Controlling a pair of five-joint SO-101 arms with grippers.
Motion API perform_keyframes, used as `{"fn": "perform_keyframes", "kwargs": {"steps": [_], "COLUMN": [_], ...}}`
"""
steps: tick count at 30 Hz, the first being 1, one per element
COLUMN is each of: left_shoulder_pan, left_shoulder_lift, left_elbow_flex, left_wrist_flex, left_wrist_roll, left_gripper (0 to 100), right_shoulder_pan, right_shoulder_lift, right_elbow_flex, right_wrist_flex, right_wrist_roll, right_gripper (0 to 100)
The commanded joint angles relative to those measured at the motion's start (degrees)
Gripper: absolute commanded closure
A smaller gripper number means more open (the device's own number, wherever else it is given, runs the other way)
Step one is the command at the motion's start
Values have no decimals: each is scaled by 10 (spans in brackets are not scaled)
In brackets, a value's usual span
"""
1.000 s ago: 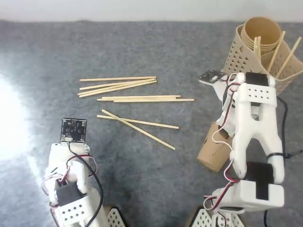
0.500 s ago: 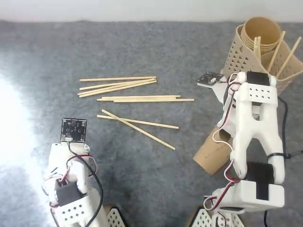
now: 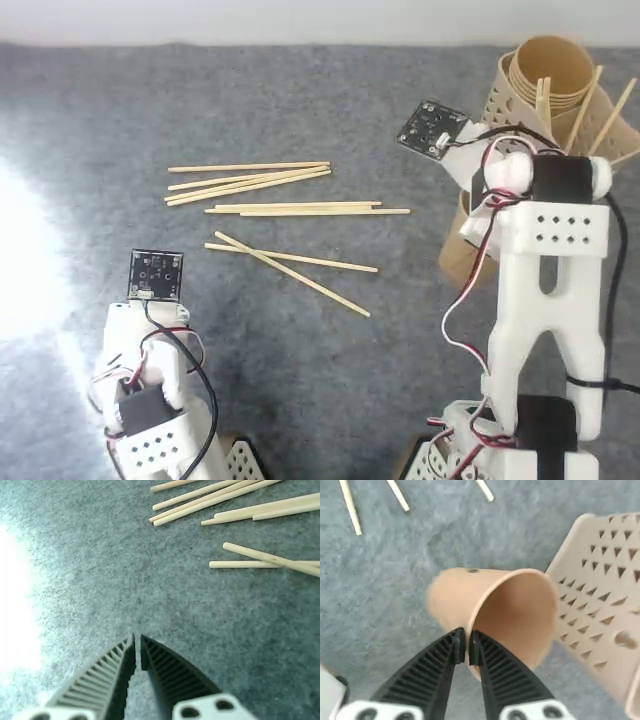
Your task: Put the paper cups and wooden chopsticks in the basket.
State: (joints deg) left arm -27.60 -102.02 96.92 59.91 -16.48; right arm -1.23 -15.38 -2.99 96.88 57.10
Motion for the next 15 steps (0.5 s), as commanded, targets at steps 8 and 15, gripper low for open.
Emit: {"fn": "perform_keyframes", "kwargs": {"steps": [8, 15], "left_shoulder_pan": [4, 4], "left_shoulder_lift": [-4, -4], "left_elbow_flex": [-4, -4], "left_wrist_flex": [-10, -10], "left_wrist_roll": [-6, -6], "left_gripper": [986, 986], "right_shoulder_pan": [8, 4], "right_shoulder_lift": [-51, -172], "right_elbow_flex": [261, 424], "right_wrist_flex": [-289, -435], "right_wrist_roll": [40, 40], "right_gripper": [991, 991]}}
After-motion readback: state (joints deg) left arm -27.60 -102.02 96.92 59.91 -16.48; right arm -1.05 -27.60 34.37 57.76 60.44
